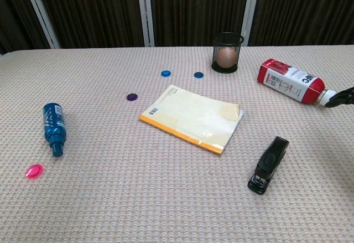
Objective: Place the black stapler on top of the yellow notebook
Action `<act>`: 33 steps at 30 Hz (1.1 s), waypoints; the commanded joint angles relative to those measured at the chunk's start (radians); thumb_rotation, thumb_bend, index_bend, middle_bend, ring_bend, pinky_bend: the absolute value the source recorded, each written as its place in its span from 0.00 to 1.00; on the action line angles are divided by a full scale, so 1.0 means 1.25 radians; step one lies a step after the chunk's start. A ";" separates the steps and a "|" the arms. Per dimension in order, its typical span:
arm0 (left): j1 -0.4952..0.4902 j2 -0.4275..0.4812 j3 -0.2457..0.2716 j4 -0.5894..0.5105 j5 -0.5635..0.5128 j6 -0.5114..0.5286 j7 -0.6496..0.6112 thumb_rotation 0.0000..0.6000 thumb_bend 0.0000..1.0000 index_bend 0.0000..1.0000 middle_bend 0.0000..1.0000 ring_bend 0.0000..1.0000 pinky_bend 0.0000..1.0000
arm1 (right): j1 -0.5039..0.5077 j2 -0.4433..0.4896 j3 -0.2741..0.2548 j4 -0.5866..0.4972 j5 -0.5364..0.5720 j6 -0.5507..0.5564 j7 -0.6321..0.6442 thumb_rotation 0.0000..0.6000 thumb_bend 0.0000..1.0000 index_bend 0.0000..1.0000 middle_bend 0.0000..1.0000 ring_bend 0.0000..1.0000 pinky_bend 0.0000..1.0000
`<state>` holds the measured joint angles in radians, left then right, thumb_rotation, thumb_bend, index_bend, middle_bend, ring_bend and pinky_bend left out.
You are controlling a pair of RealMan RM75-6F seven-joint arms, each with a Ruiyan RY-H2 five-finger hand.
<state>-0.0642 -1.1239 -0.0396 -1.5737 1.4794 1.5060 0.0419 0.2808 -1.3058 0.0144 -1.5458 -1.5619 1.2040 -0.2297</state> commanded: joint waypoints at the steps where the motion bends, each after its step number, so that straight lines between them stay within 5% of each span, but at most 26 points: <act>1: -0.001 0.000 -0.001 0.001 -0.002 -0.003 0.000 1.00 0.30 0.02 0.00 0.00 0.16 | 0.013 -0.027 0.001 0.027 -0.019 0.004 0.021 1.00 0.12 0.15 0.13 0.04 0.14; 11: 0.000 0.002 0.000 0.001 0.003 -0.001 -0.008 1.00 0.30 0.02 0.00 0.00 0.16 | 0.053 -0.094 -0.003 0.068 -0.036 -0.032 0.045 1.00 0.16 0.22 0.19 0.12 0.27; 33: -0.002 0.007 -0.001 0.006 0.003 -0.007 -0.028 1.00 0.30 0.02 0.00 0.00 0.16 | 0.121 -0.185 0.023 0.108 0.031 -0.128 0.013 1.00 0.22 0.30 0.27 0.20 0.36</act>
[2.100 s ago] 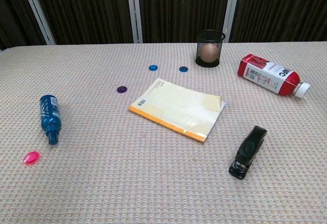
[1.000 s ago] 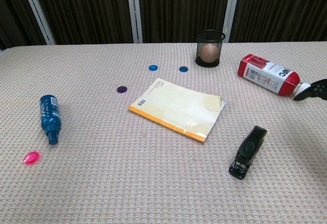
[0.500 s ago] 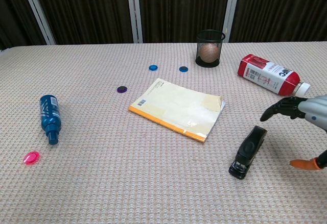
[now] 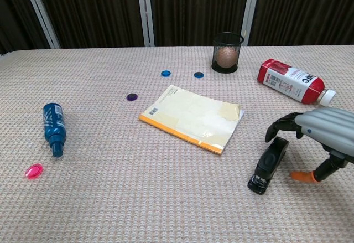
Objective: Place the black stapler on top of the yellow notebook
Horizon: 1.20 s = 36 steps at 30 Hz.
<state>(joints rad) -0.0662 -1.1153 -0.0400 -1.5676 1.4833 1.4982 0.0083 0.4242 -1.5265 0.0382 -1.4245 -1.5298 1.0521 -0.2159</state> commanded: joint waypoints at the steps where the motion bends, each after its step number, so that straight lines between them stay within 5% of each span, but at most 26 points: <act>1: -0.001 0.000 -0.001 0.001 -0.001 -0.002 -0.002 1.00 0.30 0.02 0.00 0.00 0.16 | 0.009 -0.012 0.004 0.015 0.007 -0.009 0.002 1.00 0.22 0.31 0.27 0.21 0.37; 17: -0.007 0.000 -0.003 0.004 -0.008 -0.014 -0.002 1.00 0.30 0.02 0.00 0.00 0.16 | 0.017 -0.062 0.002 0.085 0.011 0.016 0.034 1.00 0.23 0.61 0.45 0.40 0.56; 30: -0.007 -0.001 -0.003 0.004 -0.009 -0.014 -0.001 1.00 0.30 0.02 0.00 0.00 0.16 | 0.017 -0.024 0.022 0.014 0.031 0.045 -0.027 1.00 0.23 0.63 0.47 0.42 0.58; 36: -0.010 -0.003 -0.004 0.001 -0.013 -0.022 0.008 1.00 0.30 0.02 0.00 0.00 0.16 | 0.044 -0.004 0.064 -0.044 0.076 0.020 -0.055 1.00 0.23 0.64 0.47 0.43 0.59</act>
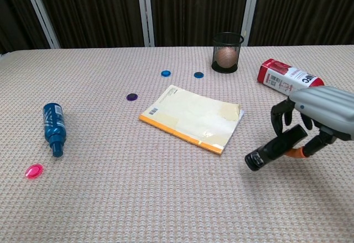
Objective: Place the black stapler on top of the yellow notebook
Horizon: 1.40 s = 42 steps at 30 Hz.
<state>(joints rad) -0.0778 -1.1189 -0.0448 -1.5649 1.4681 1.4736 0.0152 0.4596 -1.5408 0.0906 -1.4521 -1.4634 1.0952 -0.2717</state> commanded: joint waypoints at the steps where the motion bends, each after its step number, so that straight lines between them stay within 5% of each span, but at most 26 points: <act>1: -0.002 0.000 0.000 -0.002 -0.001 -0.004 0.003 1.00 0.30 0.02 0.00 0.00 0.16 | 0.023 0.007 0.031 -0.027 0.034 -0.023 -0.015 1.00 0.23 0.64 0.48 0.43 0.59; 13: 0.001 0.009 0.002 0.005 0.002 -0.004 -0.037 1.00 0.30 0.03 0.00 0.00 0.16 | 0.121 -0.065 0.111 0.004 0.157 -0.118 -0.057 1.00 0.23 0.64 0.48 0.43 0.59; 27: -0.005 0.019 0.005 0.025 0.007 -0.017 -0.092 1.00 0.30 0.03 0.00 0.00 0.16 | 0.222 -0.186 0.151 0.138 0.262 -0.174 -0.119 1.00 0.23 0.64 0.48 0.43 0.59; 42: -0.012 0.022 0.000 0.038 -0.008 -0.036 -0.119 1.00 0.30 0.03 0.00 0.00 0.16 | 0.304 -0.229 0.191 0.194 0.330 -0.202 -0.148 1.00 0.23 0.64 0.48 0.44 0.59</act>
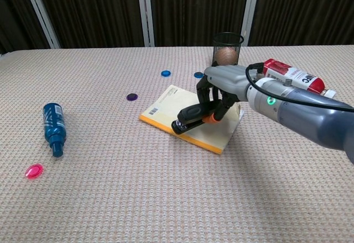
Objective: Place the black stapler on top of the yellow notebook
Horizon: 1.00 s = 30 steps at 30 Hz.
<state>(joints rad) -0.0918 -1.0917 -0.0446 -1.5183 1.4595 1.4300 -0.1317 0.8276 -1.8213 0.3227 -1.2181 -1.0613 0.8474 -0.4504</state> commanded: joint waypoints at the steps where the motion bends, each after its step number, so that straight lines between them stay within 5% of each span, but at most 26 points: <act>1: -0.001 0.000 -0.001 0.001 -0.003 -0.002 -0.002 1.00 0.30 0.03 0.00 0.00 0.16 | 0.016 -0.008 0.007 0.012 0.014 -0.007 -0.007 1.00 0.23 0.64 0.48 0.44 0.59; 25: -0.007 -0.004 -0.006 0.009 -0.027 -0.024 0.003 1.00 0.30 0.03 0.00 0.00 0.16 | 0.087 -0.034 0.001 0.140 0.065 -0.051 -0.007 1.00 0.22 0.64 0.48 0.44 0.59; 30: -0.008 -0.004 -0.006 0.005 -0.027 -0.025 0.008 1.00 0.30 0.03 0.00 0.00 0.16 | 0.086 -0.026 -0.008 0.134 0.075 -0.048 -0.016 1.00 0.22 0.58 0.47 0.43 0.59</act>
<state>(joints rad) -0.1015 -1.0965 -0.0519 -1.5115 1.4255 1.3991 -0.1225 0.9355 -1.8555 0.3149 -1.0484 -0.9690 0.7860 -0.4684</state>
